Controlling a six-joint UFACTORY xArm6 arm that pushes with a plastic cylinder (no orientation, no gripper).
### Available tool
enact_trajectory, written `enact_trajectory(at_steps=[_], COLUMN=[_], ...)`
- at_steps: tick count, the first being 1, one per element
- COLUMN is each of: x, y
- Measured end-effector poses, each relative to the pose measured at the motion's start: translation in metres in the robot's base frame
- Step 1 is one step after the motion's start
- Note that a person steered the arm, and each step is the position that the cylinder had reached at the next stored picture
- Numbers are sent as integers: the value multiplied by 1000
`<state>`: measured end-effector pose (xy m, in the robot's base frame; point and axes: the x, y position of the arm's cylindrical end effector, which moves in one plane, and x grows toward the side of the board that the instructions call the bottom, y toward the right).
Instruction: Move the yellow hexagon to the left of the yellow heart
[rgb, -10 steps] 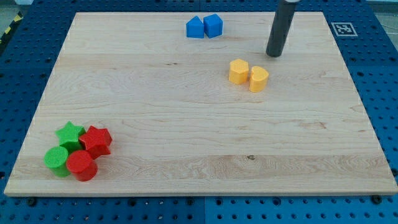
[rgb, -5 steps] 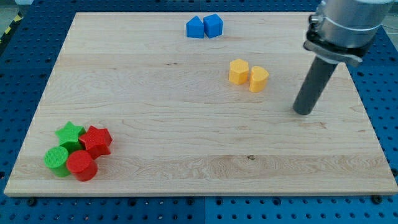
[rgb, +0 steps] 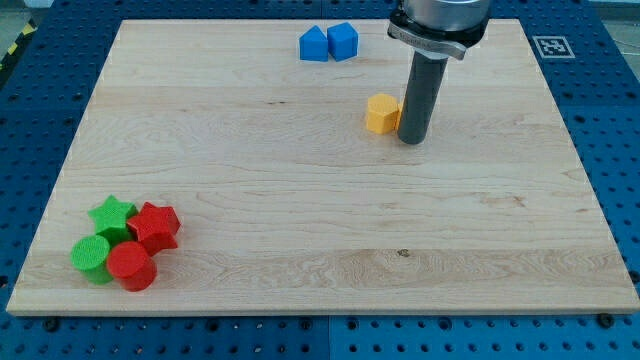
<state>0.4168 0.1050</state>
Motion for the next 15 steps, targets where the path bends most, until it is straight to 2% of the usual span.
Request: enact_trajectory(at_steps=[2, 5, 7, 8, 11, 12, 14, 15], x=[-11, -68, -61, -77, -79, -79, -81, -107], y=[16, -12, 33, 35, -19, -21, 21, -9])
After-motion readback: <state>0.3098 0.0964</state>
